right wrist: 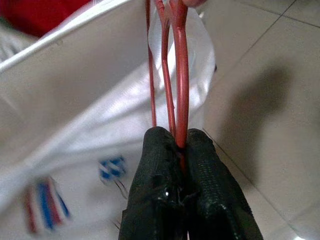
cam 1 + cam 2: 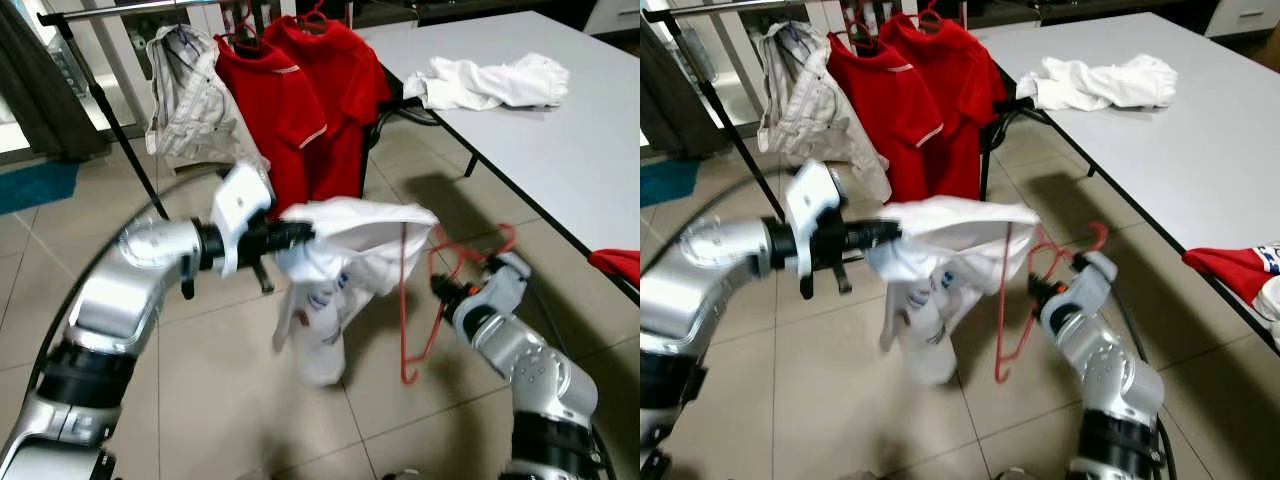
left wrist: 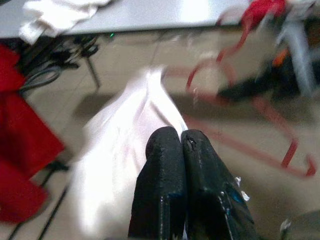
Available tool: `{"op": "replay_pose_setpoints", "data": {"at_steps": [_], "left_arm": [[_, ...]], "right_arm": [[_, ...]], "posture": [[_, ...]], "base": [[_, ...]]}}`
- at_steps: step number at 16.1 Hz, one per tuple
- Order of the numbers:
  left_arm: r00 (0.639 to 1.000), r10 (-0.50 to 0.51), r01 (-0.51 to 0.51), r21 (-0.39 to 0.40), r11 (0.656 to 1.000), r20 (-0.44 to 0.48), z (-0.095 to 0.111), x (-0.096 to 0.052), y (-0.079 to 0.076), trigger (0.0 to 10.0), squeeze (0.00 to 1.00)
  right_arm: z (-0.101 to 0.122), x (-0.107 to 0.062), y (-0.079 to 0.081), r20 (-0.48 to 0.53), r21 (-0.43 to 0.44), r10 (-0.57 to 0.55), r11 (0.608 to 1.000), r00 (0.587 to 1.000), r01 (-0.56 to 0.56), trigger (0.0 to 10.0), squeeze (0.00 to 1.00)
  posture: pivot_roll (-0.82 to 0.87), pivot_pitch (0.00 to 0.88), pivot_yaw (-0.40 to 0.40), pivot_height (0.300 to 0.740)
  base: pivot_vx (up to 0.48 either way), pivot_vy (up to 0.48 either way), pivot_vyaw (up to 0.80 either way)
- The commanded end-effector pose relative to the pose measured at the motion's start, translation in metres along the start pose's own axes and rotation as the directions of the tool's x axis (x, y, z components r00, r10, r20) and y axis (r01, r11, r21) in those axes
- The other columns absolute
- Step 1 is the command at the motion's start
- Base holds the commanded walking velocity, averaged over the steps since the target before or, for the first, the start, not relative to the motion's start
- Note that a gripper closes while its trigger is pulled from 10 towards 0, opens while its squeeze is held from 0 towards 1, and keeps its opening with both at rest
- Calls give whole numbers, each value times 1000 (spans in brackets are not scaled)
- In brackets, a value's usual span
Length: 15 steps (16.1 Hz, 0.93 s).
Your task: Hang hanger
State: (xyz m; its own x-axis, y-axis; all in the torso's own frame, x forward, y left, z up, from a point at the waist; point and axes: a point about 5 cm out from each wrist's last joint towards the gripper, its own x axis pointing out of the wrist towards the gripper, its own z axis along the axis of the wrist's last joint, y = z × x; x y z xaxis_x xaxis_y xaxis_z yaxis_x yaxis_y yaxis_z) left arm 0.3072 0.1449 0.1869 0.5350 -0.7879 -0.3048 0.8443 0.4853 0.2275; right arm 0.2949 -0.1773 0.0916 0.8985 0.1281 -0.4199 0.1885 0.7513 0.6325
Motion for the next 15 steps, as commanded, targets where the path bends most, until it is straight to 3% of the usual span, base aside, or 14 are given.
{"op": "replay_pose_setpoints", "data": {"at_steps": [1, 2, 3, 5, 7, 8, 9, 12, 15], "left_arm": [[997, 51, -49, 45, 998, -61, -15, 3, -1, 0, 0], [995, 67, -63, 54, 997, -72, -20, 6, -1, 0, 0], [993, 93, -91, 31, 995, -71, -31, 12, -7, 0, 0], [996, 81, -80, 11, 997, -39, -37, 18, -15, 0, 0], [996, 17, -13, -50, 999, 92, -27, 26, -28, 0, 0], [973, -27, 59, -134, 989, 227, -14, 32, -36, 0, 0], [966, -43, 84, -153, 985, 253, -11, 33, -39, 0, 0], [952, -144, 190, -156, 969, 269, -14, 38, -56, 0, 0], [973, -160, 181, -114, 977, 169, -26, 39, -56, 0, 0]], "right_arm": [[11, 3, 16, 64, 54, 49, 997, 997, -52, 10000, 0], [14, 4, 22, 83, 68, 62, 995, 995, -68, 10000, 0], [24, 9, 37, 148, 145, 76, 985, 986, -97, 10000, 0], [36, 14, 51, 219, 249, 81, 959, 972, -136, 10000, 0], [44, 20, 60, 255, 268, 86, 951, 963, -155, 10000, 0], [46, 25, 68, 265, 291, 86, 943, 960, -165, 10000, 0], [47, 26, 71, 270, 298, 85, 940, 959, -167, 10000, 0], [48, 32, 83, 283, 359, 78, 916, 956, -180, 10000, 0], [51, 34, 89, 294, 387, 82, 901, 952, -197, 10000, 0]], "posture": [[-101, 11, 58, 740], [-101, 11, 58, 740], [-99, 7, 57, 740], [-98, 0, 56, 740], [-98, 0, 56, 740], [-98, 0, 56, 740], [-94, 0, 54, 740], [-93, 0, 57, 740], [-89, 3, 64, 740]], "base": [[0, 0, 0], [0, 0, 0], [0, 0, 0], [0, 0, 0], [0, 0, 0], [0, 0, 0], [0, 0, 0], [0, 0, 0], [0, 0, 0]]}}
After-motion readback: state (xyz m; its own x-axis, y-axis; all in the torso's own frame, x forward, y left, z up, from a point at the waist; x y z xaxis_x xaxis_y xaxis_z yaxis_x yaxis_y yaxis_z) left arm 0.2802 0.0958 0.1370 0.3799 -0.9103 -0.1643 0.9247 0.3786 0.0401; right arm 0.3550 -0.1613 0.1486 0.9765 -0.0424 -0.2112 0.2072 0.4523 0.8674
